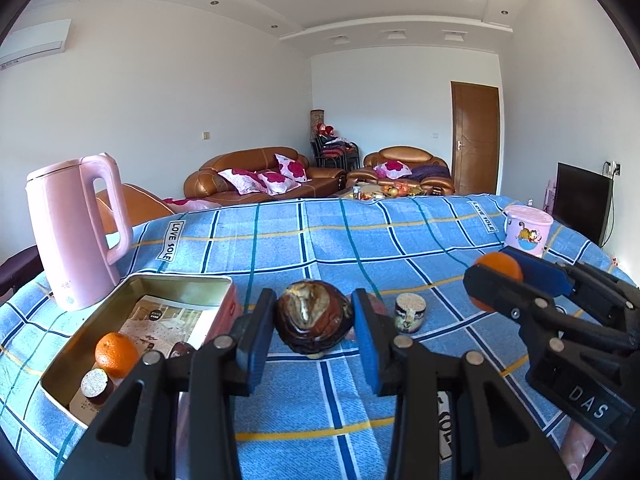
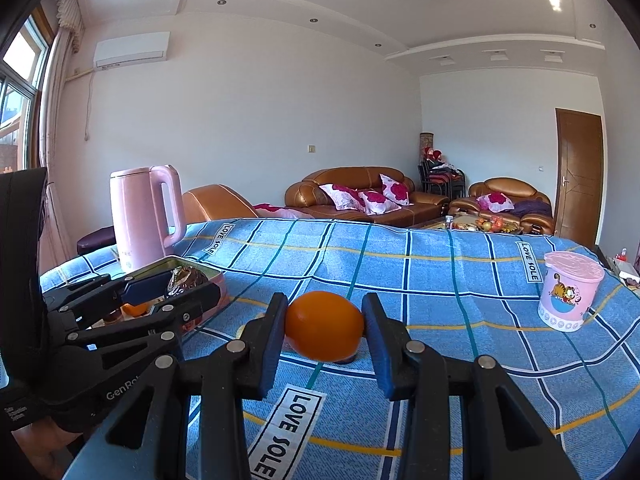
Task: Organize fruits
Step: 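Lift the passion fruit with the left tool while the right tool holds the orange, then carry the passion fruit with the left tool while the right tool carries the orange over the tin box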
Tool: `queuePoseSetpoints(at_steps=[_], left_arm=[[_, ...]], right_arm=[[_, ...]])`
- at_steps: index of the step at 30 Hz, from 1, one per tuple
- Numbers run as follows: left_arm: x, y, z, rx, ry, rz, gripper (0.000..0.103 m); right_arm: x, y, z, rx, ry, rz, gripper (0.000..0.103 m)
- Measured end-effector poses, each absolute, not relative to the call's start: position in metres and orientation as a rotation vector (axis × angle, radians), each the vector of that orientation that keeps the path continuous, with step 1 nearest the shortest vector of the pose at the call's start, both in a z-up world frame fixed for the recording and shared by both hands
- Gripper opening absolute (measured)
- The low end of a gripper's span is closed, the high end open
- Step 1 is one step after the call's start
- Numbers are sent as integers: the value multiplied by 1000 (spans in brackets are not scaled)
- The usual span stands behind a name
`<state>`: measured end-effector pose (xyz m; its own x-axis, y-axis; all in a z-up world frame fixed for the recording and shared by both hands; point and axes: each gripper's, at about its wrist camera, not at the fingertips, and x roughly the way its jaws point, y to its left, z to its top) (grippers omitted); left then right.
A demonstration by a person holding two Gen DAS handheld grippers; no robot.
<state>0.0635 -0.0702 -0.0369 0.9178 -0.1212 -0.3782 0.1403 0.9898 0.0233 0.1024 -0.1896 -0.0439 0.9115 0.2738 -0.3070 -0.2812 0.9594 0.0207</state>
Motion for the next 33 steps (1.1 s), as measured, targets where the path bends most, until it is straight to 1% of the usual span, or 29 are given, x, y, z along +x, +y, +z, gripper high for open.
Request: queuePoseSetpoints(at_steps=[11, 33], left_arm=[[66, -37, -39, 27, 416, -75, 40], [64, 25, -40, -12, 432, 38, 40]], right_arm=[[113, -150, -45, -42, 340, 374, 41], [120, -77, -40, -113, 332, 498, 41]])
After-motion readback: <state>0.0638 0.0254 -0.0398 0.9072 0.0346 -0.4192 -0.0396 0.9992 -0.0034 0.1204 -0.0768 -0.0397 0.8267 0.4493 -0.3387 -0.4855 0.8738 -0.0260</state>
